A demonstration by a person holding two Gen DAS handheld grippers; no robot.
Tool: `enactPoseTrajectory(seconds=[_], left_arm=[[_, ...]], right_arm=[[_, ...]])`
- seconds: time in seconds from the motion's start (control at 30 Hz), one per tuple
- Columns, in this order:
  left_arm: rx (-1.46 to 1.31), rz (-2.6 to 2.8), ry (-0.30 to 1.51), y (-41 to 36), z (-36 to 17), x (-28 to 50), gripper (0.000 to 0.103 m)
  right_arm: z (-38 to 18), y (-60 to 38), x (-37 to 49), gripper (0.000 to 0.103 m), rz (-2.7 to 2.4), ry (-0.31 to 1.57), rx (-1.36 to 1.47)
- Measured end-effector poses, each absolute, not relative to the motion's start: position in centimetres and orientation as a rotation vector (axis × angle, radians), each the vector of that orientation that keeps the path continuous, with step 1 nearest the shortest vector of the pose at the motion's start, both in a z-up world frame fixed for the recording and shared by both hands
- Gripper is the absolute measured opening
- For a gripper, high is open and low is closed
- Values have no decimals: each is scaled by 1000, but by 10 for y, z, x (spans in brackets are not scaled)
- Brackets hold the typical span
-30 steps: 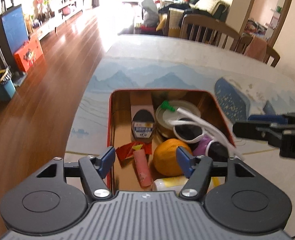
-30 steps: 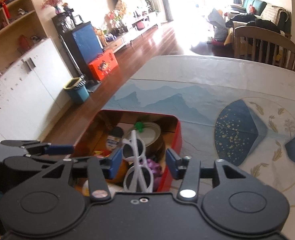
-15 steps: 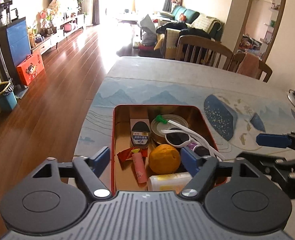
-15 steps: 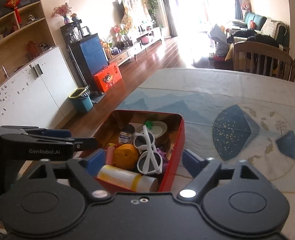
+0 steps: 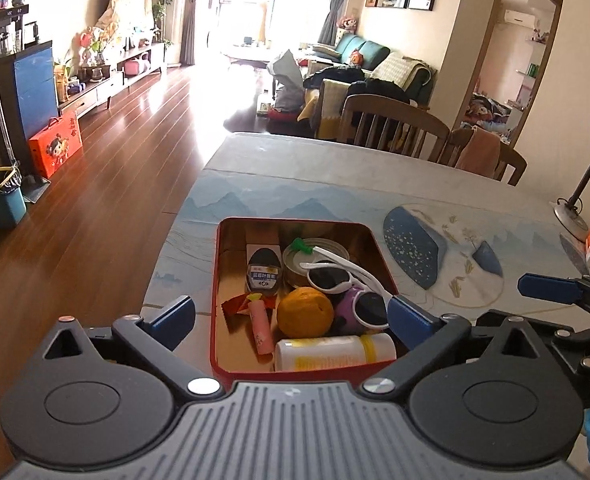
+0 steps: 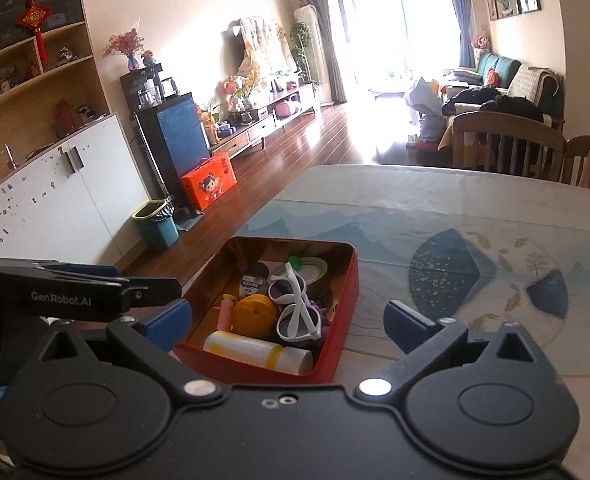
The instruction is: Organize rigid objects
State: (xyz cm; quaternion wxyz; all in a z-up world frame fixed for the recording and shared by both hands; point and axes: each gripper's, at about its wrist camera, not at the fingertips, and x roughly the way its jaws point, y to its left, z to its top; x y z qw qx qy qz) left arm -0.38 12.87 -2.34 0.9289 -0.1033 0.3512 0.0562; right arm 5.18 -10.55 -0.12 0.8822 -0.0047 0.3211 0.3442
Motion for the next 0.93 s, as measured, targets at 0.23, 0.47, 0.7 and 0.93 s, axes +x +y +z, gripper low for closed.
enactPoseTrajectory(seconds=[0.23,0.47,0.7,0.93], left_arm=[[-215,104,730,119,-22,-16,103],[-198,116,738,111,-22,-23,103],[-186,142,743,105,-23,-25,103],[-188,132,756,99,-25,-18,103]], right_arm=[[-3,-115,42,103,697,665,5],[-4,-122,37,103,685,668,13],[-4,-126,37,103,677,670,14],[-10,-137,41,103,630,687,12]])
